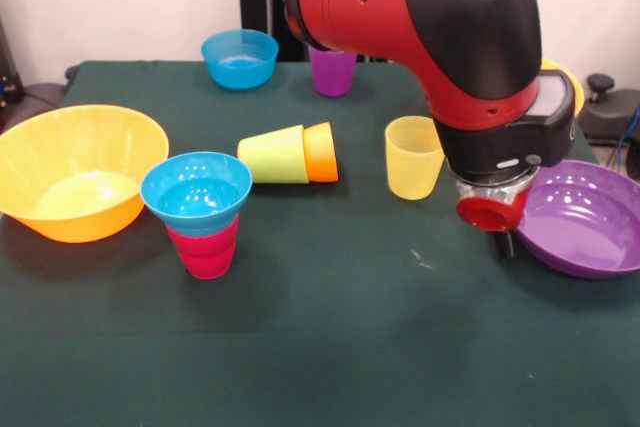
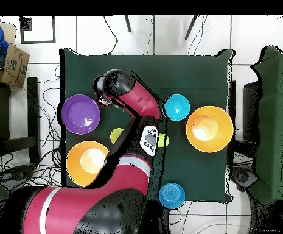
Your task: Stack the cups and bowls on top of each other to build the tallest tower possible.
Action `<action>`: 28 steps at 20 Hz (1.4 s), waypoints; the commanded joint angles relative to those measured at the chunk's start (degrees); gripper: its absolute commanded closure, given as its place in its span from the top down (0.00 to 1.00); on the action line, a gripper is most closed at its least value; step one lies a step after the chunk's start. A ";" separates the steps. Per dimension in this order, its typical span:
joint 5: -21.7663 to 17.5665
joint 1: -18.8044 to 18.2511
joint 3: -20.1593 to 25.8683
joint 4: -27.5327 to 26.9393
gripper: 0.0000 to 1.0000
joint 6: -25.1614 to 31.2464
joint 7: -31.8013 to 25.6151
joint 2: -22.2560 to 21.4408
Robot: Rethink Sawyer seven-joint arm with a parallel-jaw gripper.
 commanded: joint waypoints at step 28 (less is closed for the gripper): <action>1.00 -2.23 14.79 18.50 1.00 -18.31 -1.15 -2.92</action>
